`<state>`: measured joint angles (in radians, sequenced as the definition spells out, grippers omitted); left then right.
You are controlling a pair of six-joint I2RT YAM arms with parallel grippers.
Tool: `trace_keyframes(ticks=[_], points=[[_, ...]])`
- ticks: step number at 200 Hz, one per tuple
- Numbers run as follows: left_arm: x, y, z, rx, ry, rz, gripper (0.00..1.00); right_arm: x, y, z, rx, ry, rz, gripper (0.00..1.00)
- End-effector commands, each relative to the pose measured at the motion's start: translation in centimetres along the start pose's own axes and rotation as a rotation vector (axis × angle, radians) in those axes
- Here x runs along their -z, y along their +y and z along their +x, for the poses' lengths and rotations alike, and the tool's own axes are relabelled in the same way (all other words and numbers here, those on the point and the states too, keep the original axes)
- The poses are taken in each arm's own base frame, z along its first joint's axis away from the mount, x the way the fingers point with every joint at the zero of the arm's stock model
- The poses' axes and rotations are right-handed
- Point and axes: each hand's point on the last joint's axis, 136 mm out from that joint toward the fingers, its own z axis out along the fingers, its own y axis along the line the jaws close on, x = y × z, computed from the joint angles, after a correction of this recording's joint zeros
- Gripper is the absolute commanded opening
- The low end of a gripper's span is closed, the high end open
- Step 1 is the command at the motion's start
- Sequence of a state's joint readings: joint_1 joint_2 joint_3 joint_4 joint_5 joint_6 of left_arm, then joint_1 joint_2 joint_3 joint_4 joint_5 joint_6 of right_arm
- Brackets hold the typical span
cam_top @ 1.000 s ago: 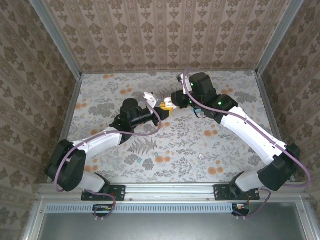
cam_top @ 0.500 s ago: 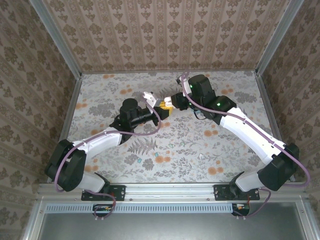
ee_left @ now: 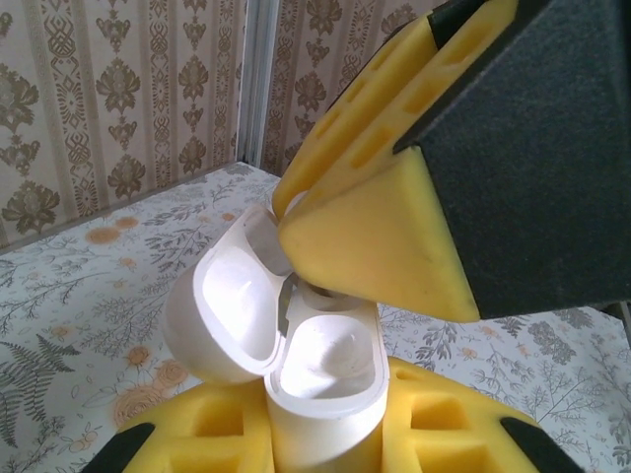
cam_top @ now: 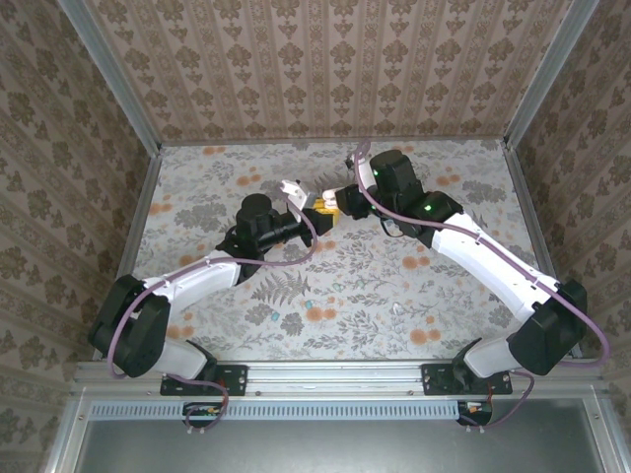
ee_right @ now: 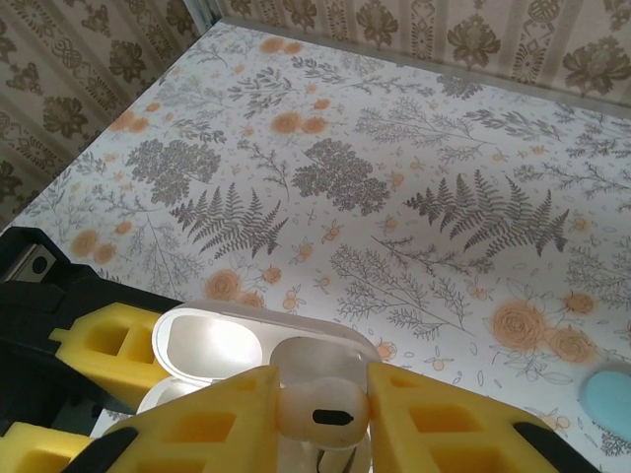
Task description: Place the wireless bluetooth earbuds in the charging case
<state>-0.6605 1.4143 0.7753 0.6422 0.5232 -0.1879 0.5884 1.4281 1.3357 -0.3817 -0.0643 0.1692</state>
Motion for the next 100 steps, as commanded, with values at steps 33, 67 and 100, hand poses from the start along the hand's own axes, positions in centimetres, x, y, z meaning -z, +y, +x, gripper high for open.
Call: trace_keyframes(ticks=[33,67,100], points=[[0.24,-0.81,-3.75,-0.050,-0.099,0.016,0.21,0.08,1.44,0.95,0.058,0.024,-0.077,0.32],[0.25,-0.89,-3.84,-0.055,-0.103,0.019,0.21,0.32,1.51,1.05,0.066,0.021,-0.083,0.34],[0.34,-1.09,-3.92,-0.072,-0.109,0.028,0.21,0.53,1.89,1.15,0.085,0.022,-0.105,0.38]])
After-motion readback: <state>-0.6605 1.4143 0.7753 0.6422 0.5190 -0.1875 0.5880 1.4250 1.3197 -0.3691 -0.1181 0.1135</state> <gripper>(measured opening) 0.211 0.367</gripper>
